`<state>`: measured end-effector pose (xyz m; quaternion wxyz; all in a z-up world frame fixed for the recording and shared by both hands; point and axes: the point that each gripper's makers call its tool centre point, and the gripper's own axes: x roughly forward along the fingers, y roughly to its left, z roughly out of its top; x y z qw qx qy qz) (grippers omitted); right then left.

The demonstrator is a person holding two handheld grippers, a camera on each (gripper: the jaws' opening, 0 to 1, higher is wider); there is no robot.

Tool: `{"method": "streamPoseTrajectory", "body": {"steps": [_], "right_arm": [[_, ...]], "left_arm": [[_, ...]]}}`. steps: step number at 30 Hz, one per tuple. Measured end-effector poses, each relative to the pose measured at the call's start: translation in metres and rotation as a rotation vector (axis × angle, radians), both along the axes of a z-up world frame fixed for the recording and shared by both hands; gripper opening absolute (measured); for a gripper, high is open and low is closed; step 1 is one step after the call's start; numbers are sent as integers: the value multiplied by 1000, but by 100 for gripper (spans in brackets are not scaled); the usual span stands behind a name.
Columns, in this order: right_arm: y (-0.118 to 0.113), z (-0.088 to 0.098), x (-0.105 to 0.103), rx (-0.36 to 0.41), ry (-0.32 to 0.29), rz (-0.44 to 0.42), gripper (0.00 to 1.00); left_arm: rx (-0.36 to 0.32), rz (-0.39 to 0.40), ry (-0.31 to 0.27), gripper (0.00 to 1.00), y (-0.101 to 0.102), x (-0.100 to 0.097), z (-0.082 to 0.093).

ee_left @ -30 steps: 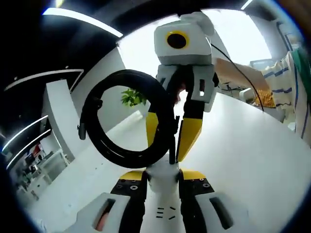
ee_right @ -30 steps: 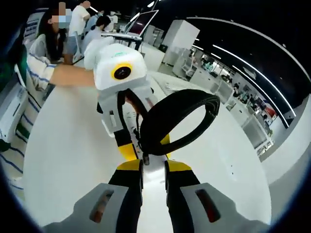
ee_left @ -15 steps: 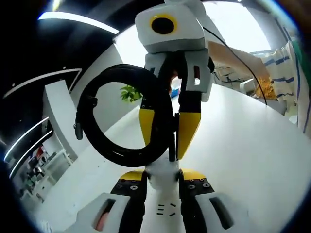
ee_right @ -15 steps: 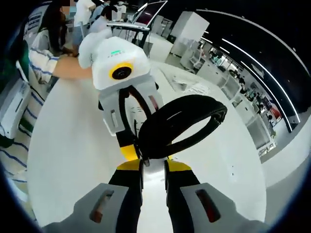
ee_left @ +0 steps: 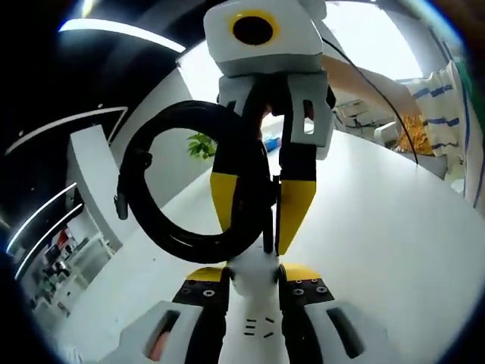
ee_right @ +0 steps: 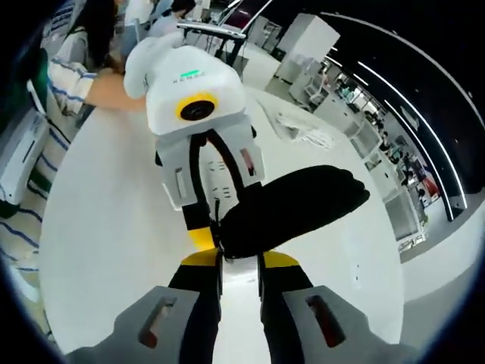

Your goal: Straighten the power strip on the desk, plug the charger into it

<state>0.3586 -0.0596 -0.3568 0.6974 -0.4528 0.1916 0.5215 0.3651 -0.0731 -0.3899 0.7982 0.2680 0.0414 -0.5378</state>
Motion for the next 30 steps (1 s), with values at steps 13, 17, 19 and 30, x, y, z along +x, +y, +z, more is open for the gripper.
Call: {"method": "streamPoseTrajectory", "body": {"steps": [13,17,19,30], "right_arm": [[-3,-2,0,-54,-8,-7,24],[-16,-19,7,-174,-30,-45,25],[-16,-15,10,-167,-34,-53,23],[-10,-11,6,-139,-36,-30,23]], "left_arm": [[10,7,-10,26,-1,0,0],[16,11,-17,26,-1,0,0],[17,11,-17,26,-1,0,0],[46,18,-33,26,3,-1,-3]]}}
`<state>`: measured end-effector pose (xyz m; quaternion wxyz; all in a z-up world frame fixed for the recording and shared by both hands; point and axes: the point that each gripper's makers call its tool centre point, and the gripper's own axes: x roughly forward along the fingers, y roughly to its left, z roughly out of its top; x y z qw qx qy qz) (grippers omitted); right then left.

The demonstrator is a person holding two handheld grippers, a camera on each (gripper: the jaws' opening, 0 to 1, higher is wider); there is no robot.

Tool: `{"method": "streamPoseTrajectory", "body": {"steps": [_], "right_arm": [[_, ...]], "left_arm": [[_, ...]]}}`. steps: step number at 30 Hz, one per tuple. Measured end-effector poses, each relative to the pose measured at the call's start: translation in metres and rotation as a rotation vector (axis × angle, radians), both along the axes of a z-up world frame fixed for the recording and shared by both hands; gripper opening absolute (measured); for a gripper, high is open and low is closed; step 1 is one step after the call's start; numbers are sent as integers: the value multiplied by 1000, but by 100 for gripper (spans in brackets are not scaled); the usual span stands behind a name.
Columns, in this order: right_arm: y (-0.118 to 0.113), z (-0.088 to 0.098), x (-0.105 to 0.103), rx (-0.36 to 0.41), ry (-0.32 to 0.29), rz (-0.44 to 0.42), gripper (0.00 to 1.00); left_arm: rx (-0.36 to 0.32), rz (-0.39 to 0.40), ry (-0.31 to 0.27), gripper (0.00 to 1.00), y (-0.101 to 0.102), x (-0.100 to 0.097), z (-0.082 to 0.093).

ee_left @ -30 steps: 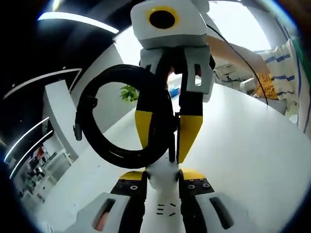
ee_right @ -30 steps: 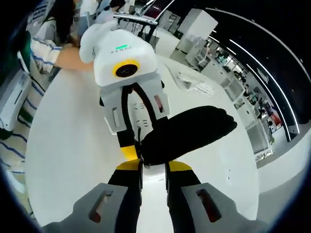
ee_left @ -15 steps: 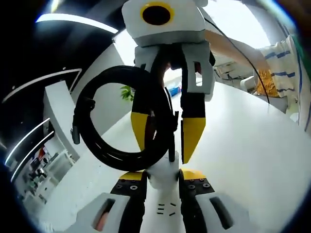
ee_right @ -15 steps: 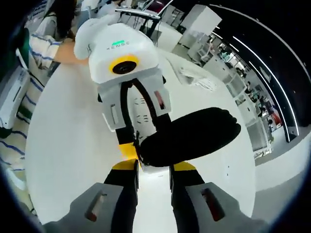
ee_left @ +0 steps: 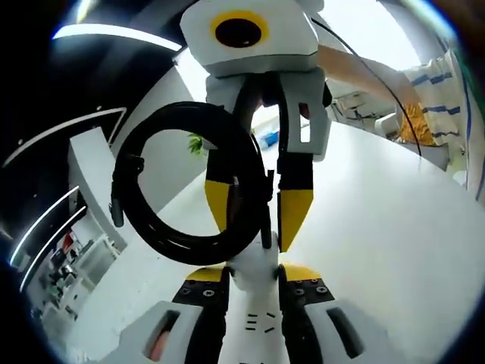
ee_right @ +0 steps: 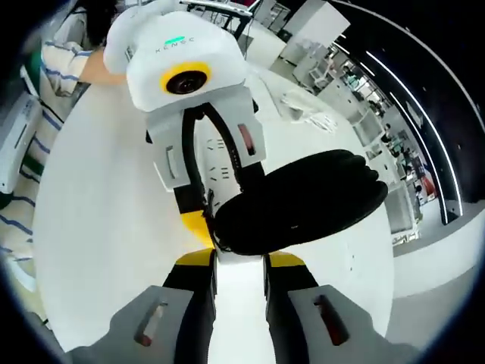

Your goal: Straighten the power strip on the desk, plug the charger into it

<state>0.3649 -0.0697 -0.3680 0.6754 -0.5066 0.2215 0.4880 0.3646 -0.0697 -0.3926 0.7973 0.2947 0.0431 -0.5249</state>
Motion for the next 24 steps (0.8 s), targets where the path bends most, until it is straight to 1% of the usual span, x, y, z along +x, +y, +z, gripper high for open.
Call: {"method": "streamPoseTrajectory", "body": {"steps": [4,8,12,14,18,21,22,24], "right_arm": [[2,-1,0,-16,-6,6,23],[5,-2,0,-25,-11,18,23],[7,-3,1,-35,-5,21,24],[8,-4,2,-44,-3,19,24],[8,-5,2,-58,-2,22,24],[8,-5,2,-47,12,9,23],[8,-5,3,-42,13,6,23],[8,-5,3,-45,11,2,23]], "left_arm": [[6,7,-3,25,3,-1,-1],[21,10,-19,23,13,-4,2],[-39,9,4,23,24,-12,12],[-65,15,6,23,34,-16,15],[-73,32,-17,23,52,-23,16],[-76,38,-31,23,68,-29,16],[-89,38,-26,23,73,-32,17],[-163,37,16,23,81,-39,21]]}}
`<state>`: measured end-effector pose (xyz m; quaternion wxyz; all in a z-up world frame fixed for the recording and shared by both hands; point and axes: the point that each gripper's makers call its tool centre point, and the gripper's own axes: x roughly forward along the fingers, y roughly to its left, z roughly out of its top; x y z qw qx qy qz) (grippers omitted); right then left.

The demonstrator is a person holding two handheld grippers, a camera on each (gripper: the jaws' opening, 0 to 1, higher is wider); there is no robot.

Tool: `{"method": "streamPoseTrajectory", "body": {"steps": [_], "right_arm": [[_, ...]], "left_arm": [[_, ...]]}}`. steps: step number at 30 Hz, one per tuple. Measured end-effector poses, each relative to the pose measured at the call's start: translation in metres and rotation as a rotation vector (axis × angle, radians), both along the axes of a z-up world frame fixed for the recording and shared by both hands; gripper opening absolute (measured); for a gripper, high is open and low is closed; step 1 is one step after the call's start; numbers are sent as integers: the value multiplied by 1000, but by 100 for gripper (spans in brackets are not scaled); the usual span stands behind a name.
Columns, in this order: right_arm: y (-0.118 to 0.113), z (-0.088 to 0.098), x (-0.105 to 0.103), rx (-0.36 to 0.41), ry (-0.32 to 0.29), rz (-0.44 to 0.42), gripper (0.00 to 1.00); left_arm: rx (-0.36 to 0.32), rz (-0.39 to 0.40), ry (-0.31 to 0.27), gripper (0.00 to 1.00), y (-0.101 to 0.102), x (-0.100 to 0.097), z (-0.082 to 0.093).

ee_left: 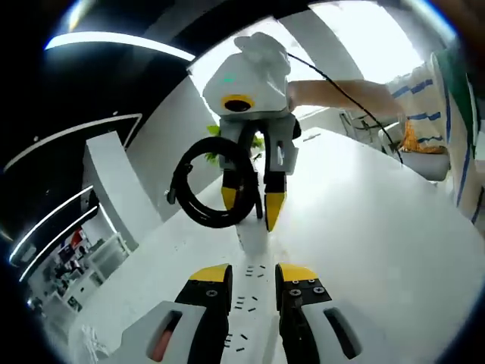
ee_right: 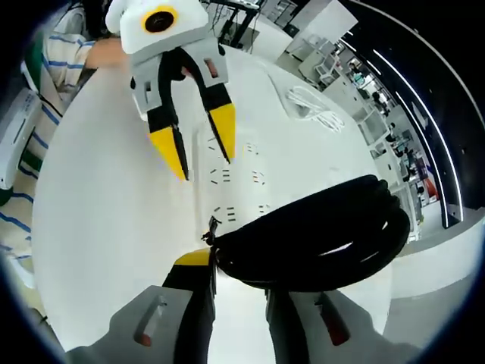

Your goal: Straighten the power strip on the desk, plug the charger into it

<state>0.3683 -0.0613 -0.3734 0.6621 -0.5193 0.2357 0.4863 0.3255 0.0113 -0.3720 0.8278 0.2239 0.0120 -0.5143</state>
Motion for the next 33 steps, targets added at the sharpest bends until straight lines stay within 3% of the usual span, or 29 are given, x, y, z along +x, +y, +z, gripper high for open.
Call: {"method": "streamPoseTrajectory", "body": {"steps": [5,10,15,21,29,33], "right_arm": [[-1,0,0,-2,-1,10,23],[-3,0,4,13,35,4,22],[-3,0,6,16,89,-2,21],[-4,-4,5,-160,82,-50,21],[-5,-6,6,-147,112,-55,20],[-2,-7,8,-186,119,-77,21]], "left_arm": [[-134,25,91,23,13,-2,6],[-182,30,140,23,13,1,7],[-152,27,126,23,8,-4,1],[-135,2,116,23,0,-13,-1],[-115,-18,109,23,-7,-22,-4],[-120,-27,115,23,-11,-24,-4]]}}
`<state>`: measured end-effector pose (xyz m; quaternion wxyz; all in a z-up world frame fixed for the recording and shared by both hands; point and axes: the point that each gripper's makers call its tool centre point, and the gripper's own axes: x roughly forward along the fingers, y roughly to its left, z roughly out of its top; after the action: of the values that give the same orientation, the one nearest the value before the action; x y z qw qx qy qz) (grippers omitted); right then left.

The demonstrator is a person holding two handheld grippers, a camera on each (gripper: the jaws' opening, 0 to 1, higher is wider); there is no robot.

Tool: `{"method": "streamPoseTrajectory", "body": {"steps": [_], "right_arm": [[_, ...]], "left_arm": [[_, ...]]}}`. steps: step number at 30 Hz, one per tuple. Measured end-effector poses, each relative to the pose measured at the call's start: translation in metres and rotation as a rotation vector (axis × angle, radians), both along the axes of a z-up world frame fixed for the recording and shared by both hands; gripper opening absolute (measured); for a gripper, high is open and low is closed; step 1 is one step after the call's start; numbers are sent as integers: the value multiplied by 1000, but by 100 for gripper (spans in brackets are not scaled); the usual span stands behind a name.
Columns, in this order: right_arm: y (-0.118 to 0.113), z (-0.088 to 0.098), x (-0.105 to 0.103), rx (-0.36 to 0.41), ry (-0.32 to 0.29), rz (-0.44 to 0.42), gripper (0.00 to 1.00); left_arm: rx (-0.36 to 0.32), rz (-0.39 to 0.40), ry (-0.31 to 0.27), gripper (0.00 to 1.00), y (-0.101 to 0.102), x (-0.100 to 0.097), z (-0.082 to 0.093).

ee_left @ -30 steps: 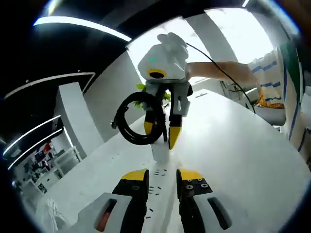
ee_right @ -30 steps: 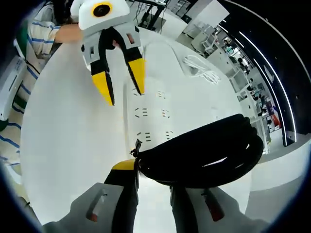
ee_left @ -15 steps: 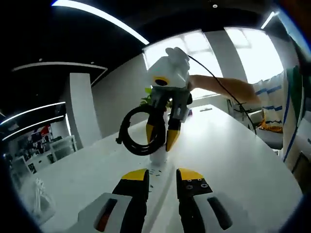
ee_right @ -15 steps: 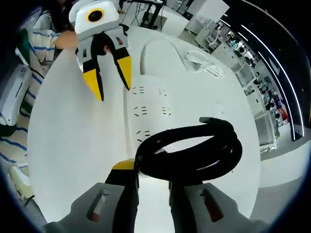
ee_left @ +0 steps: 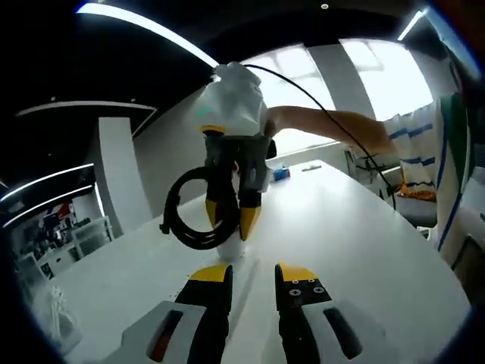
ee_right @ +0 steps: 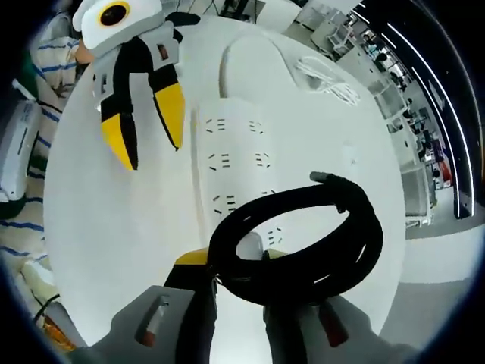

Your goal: Straighten the power strip on the desk, plug the charger into it

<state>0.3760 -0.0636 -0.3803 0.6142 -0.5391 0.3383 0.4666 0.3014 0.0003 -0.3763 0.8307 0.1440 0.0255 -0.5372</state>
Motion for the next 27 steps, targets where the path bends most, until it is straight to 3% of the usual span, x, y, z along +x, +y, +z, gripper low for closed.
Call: {"method": "streamPoseTrajectory", "body": {"steps": [10,19,24,27], "right_arm": [[3,-2,8,-72,-7,-29,21],[-2,-3,9,-16,26,-43,20],[2,-5,8,-170,-26,-49,21],[1,-6,6,-135,-10,-62,21]], "left_arm": [[2,0,16,23,-2,-1,-5],[-12,-11,49,23,-6,0,-9],[-33,-13,62,23,-10,1,-5],[-16,-13,48,23,-8,-3,-7]]}}
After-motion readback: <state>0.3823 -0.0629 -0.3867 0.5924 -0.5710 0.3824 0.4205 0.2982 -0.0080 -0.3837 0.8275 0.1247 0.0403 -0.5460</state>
